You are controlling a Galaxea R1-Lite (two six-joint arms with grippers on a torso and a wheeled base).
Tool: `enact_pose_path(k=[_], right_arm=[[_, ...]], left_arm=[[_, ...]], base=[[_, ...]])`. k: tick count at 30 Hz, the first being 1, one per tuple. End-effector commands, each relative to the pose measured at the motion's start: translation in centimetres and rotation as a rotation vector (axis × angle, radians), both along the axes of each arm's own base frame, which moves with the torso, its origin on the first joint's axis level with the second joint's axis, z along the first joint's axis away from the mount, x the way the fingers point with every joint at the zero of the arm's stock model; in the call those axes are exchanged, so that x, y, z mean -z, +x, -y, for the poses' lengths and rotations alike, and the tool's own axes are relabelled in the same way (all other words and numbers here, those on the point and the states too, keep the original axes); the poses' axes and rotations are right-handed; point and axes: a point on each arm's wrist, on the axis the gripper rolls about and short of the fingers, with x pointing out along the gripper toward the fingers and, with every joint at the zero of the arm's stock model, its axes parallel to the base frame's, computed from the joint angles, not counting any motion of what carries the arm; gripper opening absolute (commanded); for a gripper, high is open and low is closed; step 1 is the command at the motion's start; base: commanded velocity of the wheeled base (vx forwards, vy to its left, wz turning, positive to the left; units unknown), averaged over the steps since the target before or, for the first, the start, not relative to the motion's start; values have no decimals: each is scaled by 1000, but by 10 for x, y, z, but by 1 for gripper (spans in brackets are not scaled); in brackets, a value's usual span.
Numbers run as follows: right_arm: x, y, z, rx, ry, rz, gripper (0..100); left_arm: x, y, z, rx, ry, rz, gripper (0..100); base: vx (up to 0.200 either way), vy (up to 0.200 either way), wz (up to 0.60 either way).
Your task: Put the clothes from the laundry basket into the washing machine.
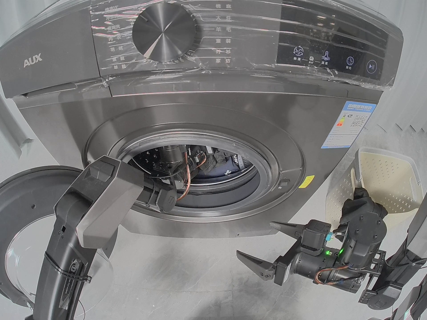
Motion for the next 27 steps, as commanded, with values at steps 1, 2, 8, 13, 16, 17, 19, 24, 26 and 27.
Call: enact_pose_path(k=[1, 2, 8, 13, 16, 17, 19, 24, 26, 27], right_arm=[[1, 0, 0, 0, -3, -2, 100], [1, 0, 0, 0, -4, -3, 100], [1, 0, 0, 0, -3, -2, 100], [1, -1, 1, 0, -4, -3, 100], [1, 0, 0, 0, -3, -2, 100], [1, 0, 0, 0, -3, -2, 100], [1, 0, 0, 0, -3, -2, 100], [1, 0, 0, 0, -3, -2, 100], [1, 0, 0, 0, -3, -2, 100], [1, 0, 0, 0, -3, -2, 100]], left_arm=[[11, -1, -1, -1, 11, -34, 100], [14, -8, -2, 4, 30, -69, 100], [7, -49, -7, 99, 106, -203, 100], [-10, -77, -15, 148, 150, -274, 100], [-15, -95, -21, 190, 176, -322, 100], [-15, -95, -21, 190, 176, -322, 100], [-18, -110, -24, 254, 198, -357, 100], [-20, -117, -22, 298, 198, -351, 100], [-23, -120, -23, 317, 195, -347, 100], [-23, -121, -23, 325, 195, -347, 100]], base=[[0, 0, 0], [0, 0, 0], [0, 0, 0], [0, 0, 0], [0, 0, 0], [0, 0, 0], [0, 0, 0], [0, 0, 0], [0, 0, 0], [0, 0, 0]])
